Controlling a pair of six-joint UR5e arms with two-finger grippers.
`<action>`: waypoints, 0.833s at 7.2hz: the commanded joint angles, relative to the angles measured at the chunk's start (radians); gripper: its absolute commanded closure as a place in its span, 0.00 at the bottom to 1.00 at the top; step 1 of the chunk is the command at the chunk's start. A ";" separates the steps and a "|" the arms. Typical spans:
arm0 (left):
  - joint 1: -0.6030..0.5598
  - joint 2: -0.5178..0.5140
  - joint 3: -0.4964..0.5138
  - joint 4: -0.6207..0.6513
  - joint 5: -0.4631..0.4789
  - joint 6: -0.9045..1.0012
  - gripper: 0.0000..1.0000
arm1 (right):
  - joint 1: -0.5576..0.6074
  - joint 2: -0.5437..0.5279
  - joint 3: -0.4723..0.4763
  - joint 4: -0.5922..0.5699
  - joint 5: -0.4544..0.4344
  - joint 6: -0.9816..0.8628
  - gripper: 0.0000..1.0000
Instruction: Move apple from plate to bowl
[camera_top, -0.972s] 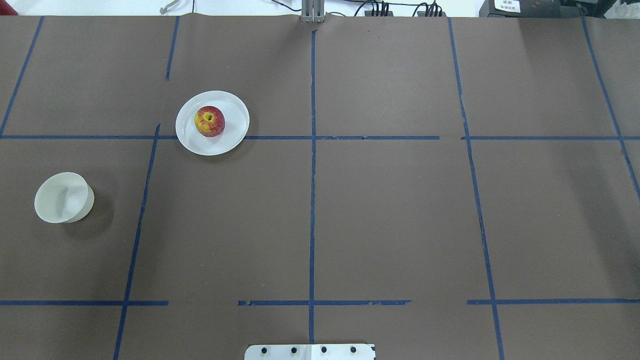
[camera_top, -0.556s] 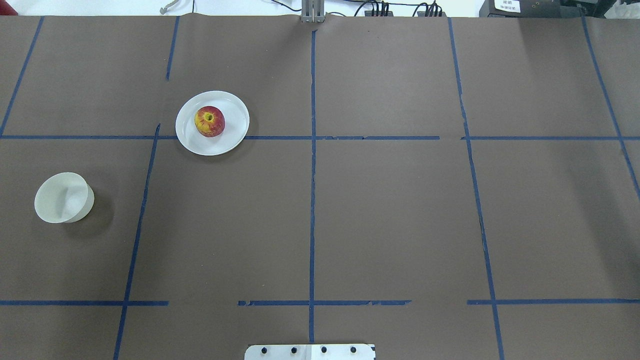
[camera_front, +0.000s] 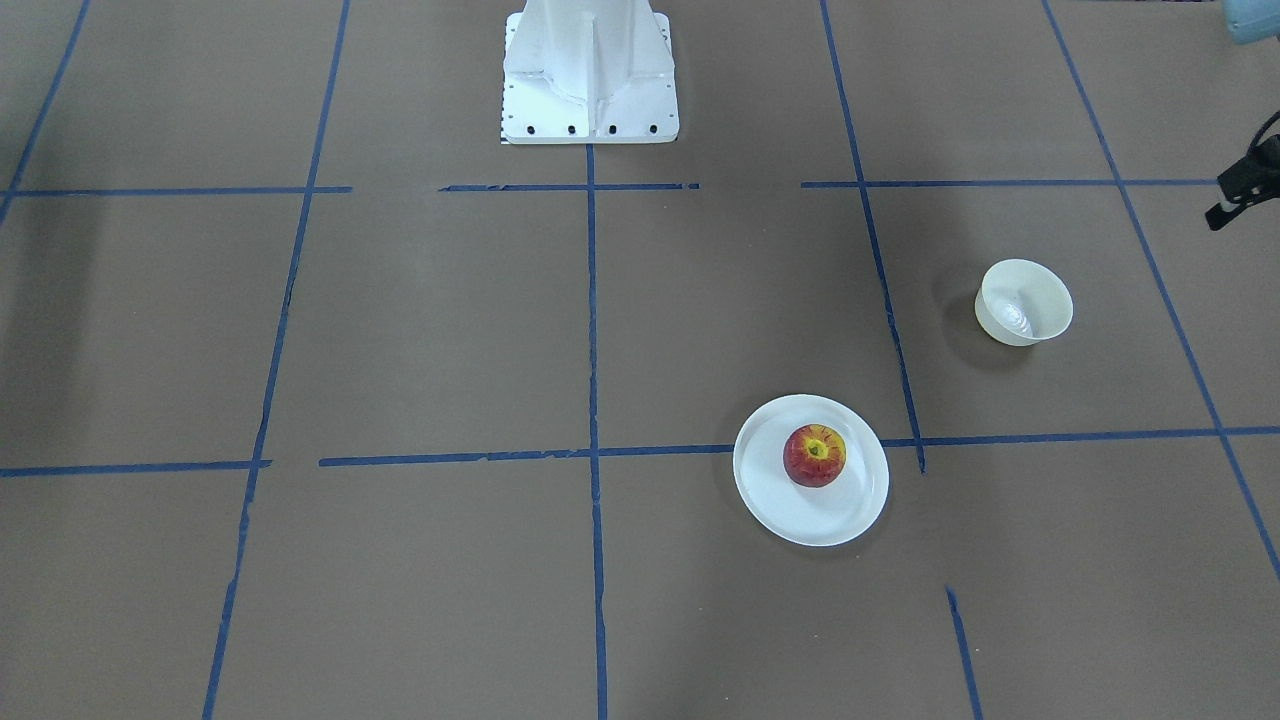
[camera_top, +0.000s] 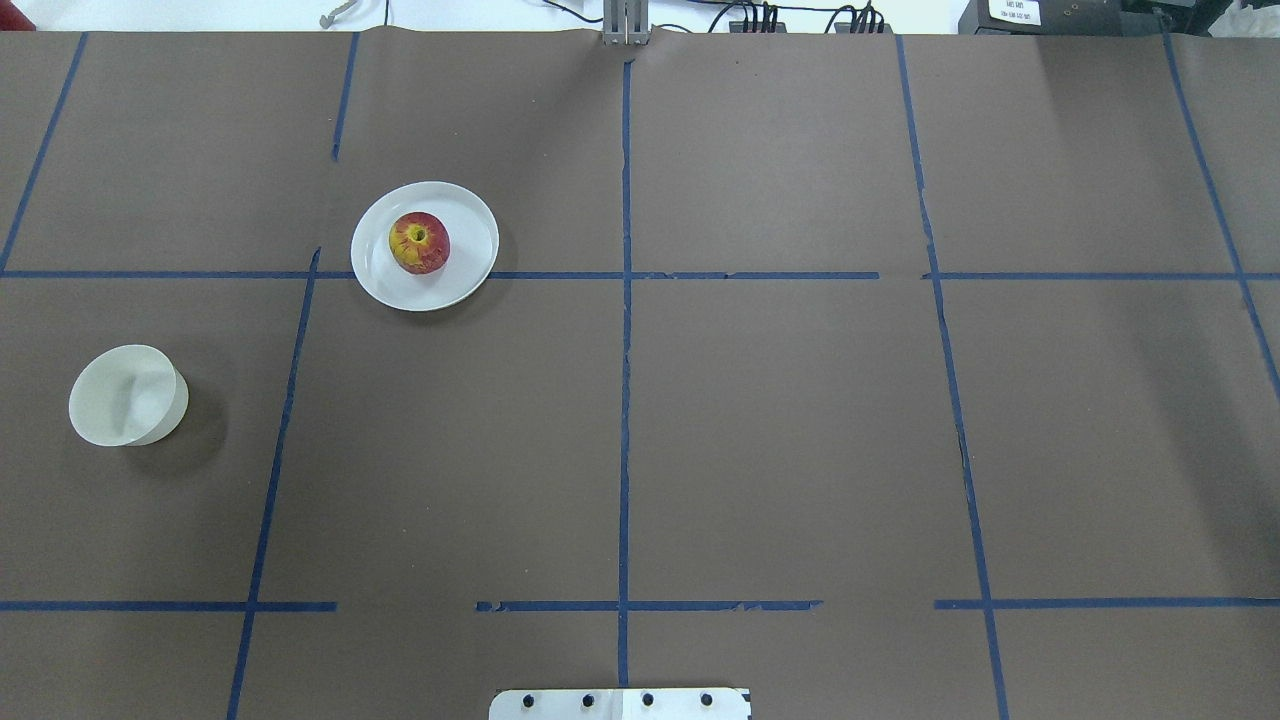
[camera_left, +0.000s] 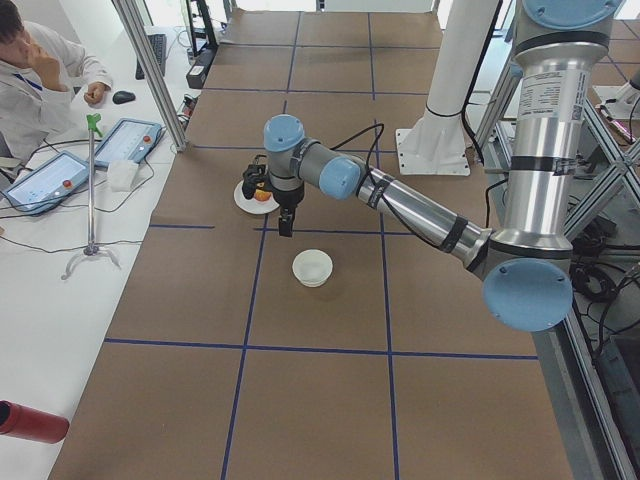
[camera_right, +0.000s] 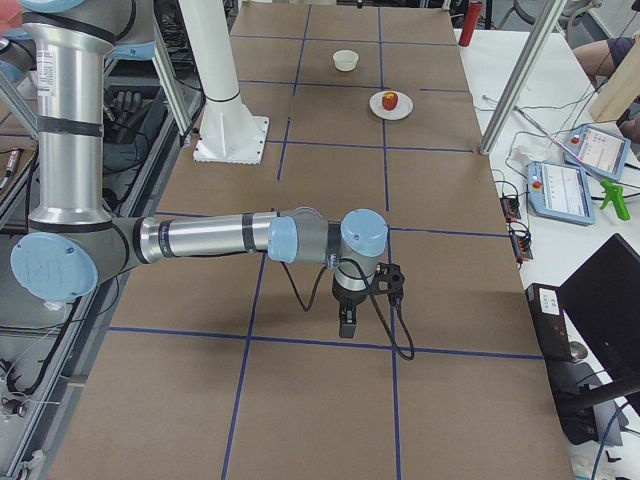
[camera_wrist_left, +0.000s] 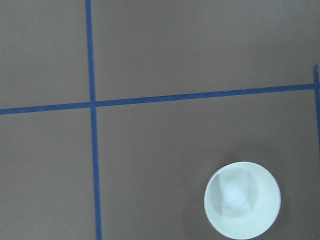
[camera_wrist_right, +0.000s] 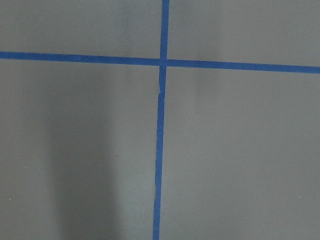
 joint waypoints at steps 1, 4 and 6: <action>0.185 -0.161 0.011 -0.036 0.009 -0.241 0.01 | 0.000 0.000 -0.001 0.000 0.000 0.000 0.00; 0.323 -0.399 0.193 -0.040 0.178 -0.328 0.02 | 0.000 0.000 0.001 0.000 0.000 0.000 0.00; 0.337 -0.494 0.472 -0.252 0.184 -0.353 0.02 | 0.000 0.000 0.001 0.001 0.000 0.000 0.00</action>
